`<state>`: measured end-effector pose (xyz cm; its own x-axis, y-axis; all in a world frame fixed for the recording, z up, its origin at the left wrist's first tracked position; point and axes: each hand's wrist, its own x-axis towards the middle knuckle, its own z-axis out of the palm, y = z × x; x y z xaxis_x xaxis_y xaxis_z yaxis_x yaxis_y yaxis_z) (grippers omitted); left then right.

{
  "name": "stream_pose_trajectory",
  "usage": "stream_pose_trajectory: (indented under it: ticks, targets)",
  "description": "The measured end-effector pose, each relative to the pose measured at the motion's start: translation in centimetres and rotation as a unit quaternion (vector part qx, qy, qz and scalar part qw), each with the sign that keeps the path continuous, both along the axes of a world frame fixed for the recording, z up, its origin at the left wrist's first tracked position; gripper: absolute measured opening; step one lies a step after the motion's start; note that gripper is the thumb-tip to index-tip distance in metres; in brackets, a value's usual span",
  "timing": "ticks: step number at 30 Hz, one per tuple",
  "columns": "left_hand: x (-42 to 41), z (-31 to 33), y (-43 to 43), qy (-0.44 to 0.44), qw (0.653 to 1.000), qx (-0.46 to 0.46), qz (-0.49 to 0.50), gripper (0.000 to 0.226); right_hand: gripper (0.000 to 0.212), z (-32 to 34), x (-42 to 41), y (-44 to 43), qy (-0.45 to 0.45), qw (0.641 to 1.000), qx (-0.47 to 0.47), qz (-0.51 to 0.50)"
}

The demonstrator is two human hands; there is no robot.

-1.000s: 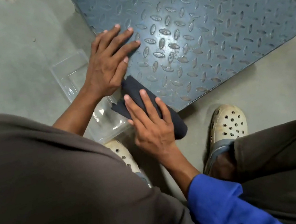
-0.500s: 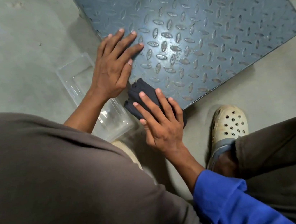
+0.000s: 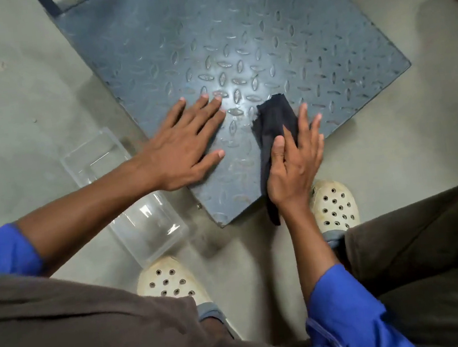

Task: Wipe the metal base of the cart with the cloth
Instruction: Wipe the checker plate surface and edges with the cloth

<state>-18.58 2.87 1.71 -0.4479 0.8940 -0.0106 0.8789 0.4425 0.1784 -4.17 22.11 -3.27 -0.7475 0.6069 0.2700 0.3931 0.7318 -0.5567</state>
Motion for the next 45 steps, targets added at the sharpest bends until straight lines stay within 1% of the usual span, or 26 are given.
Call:
stream_pose_trajectory:
  ticks: [3, 5, 8, 10, 12, 14, 18, 20, 22, 25, 27, 29, 31, 34, 36, 37, 39, 41, 42, 43, 45]
  targets:
    - [0.7, -0.3, 1.5, 0.018, 0.998, -0.026, -0.056, 0.078, 0.048, 0.6, -1.7, 3.2, -0.030, 0.994, -0.007, -0.101]
    - [0.5, -0.2, 2.3, 0.036, 0.995, -0.035, -0.087, 0.078, 0.052, 1.0, -3.0, 5.4, -0.059, 0.986, 0.005, -0.156]
    - [-0.8, 0.2, 3.1, 0.068, 0.986, -0.056, -0.141, 0.080, 0.056, 1.2, -4.9, 8.7, -0.089, 0.978, 0.034, -0.186]
    - [-2.0, 0.3, 4.0, 0.084, 0.980, -0.072, -0.168, 0.082, 0.056, 1.3, -6.1, 10.9, -0.091, 0.976, 0.024, -0.197]
    - [-2.9, 0.3, 6.1, 0.091, 0.978, -0.065, -0.179, 0.083, 0.055, 1.3, -7.1, 13.1, -0.083, 0.976, 0.004, -0.200]
    - [-3.2, 0.0, 9.7, 0.082, 0.982, -0.043, -0.161, 0.081, 0.055, 1.0, -7.8, 15.8, -0.067, 0.978, 0.000, -0.198]
    - [-2.5, -1.1, 18.5, 0.034, 0.996, -0.006, -0.086, 0.081, 0.055, 0.9, -9.1, 21.5, -0.054, 0.981, 0.004, -0.188]
    - [-2.1, -1.6, 21.4, 0.023, 0.997, 0.003, -0.071, 0.082, 0.055, 1.0, -9.8, 24.3, -0.058, 0.976, 0.005, -0.210]
    - [-2.1, -1.8, 23.1, 0.018, 0.997, 0.017, -0.069, 0.082, 0.052, 1.3, -10.3, 26.8, -0.067, 0.970, -0.020, -0.234]
    - [-2.6, -2.2, 24.4, 0.006, 0.997, 0.038, -0.063, 0.078, 0.048, 1.5, -10.1, 27.6, -0.069, 0.965, -0.055, -0.247]
    - [-2.7, -2.4, 24.8, -0.002, 0.997, 0.051, -0.056, 0.075, 0.049, 1.1, -9.7, 25.7, -0.065, 0.967, -0.048, -0.241]
    - [-2.9, -2.3, 25.4, -0.001, 0.997, 0.064, -0.052, 0.074, 0.056, 0.4, -9.3, 24.3, -0.055, 0.967, -0.028, -0.247]
    - [-2.9, -2.2, 26.0, 0.000, 0.996, 0.070, -0.048, 0.073, 0.059, 0.6, -10.0, 25.3, -0.065, 0.964, -0.026, -0.258]
    - [-2.8, -2.1, 26.8, -0.011, 0.996, 0.079, -0.047, 0.071, 0.054, 2.1, -10.7, 27.7, -0.100, 0.949, -0.071, -0.291]
    - [-2.8, -2.2, 26.9, -0.008, 0.996, 0.080, -0.045, 0.071, 0.053, 2.4, -10.7, 28.3, -0.091, 0.940, -0.102, -0.314]
    - [-2.9, -2.2, 26.9, -0.006, 0.996, 0.079, -0.046, 0.072, 0.050, 2.3, -10.5, 27.9, -0.081, 0.937, -0.100, -0.325]
    - [-2.9, -2.1, 27.0, -0.008, 0.995, 0.082, -0.047, 0.072, 0.047, 1.6, -10.1, 26.5, -0.063, 0.940, -0.040, -0.334]
    - [-2.8, -2.2, 27.0, -0.004, 0.996, 0.083, -0.045, 0.073, 0.053, 1.0, -9.8, 24.9, -0.070, 0.949, 0.039, -0.306]
    - [-2.8, -2.3, 27.1, 0.000, 0.996, 0.083, -0.044, 0.073, 0.057, 0.7, -9.8, 24.6, -0.080, 0.954, 0.055, -0.284]
    - [-2.8, -2.3, 27.1, 0.004, 0.995, 0.085, -0.042, 0.072, 0.058, 0.7, -9.9, 24.7, -0.085, 0.960, 0.049, -0.263]
    - [-2.8, -2.4, 27.0, 0.007, 0.995, 0.088, -0.041, 0.071, 0.060, 0.7, -10.1, 25.8, -0.081, 0.969, 0.003, -0.234]
